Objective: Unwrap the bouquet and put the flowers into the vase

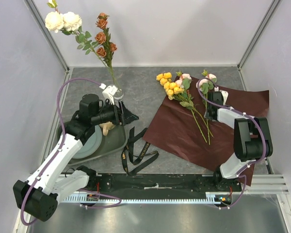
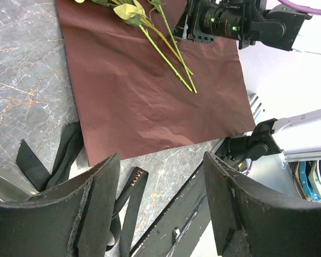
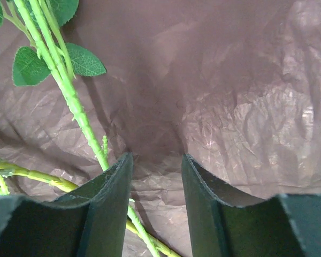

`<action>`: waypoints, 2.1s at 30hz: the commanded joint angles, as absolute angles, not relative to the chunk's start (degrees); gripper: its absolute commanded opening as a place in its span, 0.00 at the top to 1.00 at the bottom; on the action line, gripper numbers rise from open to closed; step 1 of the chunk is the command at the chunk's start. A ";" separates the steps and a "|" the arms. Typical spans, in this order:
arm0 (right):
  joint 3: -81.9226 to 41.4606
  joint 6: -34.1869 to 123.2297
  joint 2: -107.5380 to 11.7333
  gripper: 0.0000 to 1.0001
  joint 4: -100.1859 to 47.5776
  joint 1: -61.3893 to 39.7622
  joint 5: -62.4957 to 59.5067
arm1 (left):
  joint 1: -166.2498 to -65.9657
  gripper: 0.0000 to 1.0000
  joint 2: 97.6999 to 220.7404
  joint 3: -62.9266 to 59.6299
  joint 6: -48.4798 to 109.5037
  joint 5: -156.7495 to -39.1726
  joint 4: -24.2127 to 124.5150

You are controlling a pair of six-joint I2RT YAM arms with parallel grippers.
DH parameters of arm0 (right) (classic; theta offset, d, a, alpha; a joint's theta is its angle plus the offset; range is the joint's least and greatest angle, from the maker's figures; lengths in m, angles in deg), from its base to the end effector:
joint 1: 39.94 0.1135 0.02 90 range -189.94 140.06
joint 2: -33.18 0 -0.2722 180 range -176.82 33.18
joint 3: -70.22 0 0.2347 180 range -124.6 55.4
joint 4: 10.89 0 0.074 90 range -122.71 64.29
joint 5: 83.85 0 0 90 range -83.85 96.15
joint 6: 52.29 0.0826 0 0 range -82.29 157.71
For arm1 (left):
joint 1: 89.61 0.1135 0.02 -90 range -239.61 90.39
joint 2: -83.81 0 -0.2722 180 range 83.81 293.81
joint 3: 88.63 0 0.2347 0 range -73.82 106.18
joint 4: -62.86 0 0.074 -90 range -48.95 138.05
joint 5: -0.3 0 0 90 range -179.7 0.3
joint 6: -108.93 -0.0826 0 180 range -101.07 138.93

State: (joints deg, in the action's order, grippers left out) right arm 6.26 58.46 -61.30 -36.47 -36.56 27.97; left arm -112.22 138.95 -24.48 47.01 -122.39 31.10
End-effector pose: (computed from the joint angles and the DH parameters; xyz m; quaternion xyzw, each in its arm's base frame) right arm 0.3287 -0.0113 0.1406 0.1964 0.9202 -0.1172 0.3178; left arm 0.1939 -0.1291 0.3181 0.1175 0.8056 -0.4392 0.3799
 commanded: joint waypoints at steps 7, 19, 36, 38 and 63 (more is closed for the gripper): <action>7.67 57.92 -50.93 0.43 -32.93 -35.90 26.38 | -112.46 0.30 139.80 -21.70 43.10 -122.40 30.91; 7.77 56.52 -59.54 0.52 -30.46 -35.90 21.44 | -112.46 0.28 138.75 -21.08 44.77 -123.54 30.73; -2.07 50.02 -36.27 1.00 -35.81 -25.98 30.94 | -113.51 0.28 141.29 -17.39 50.13 -125.03 32.74; -1.91 49.05 -32.24 1.00 -35.64 -23.60 22.13 | -113.60 0.28 141.82 -17.92 52.58 -126.08 34.59; 19.72 62.77 -8.92 1.00 -13.83 -8.12 -20.92 | -128.37 0.39 151.58 -15.28 70.26 -113.26 56.39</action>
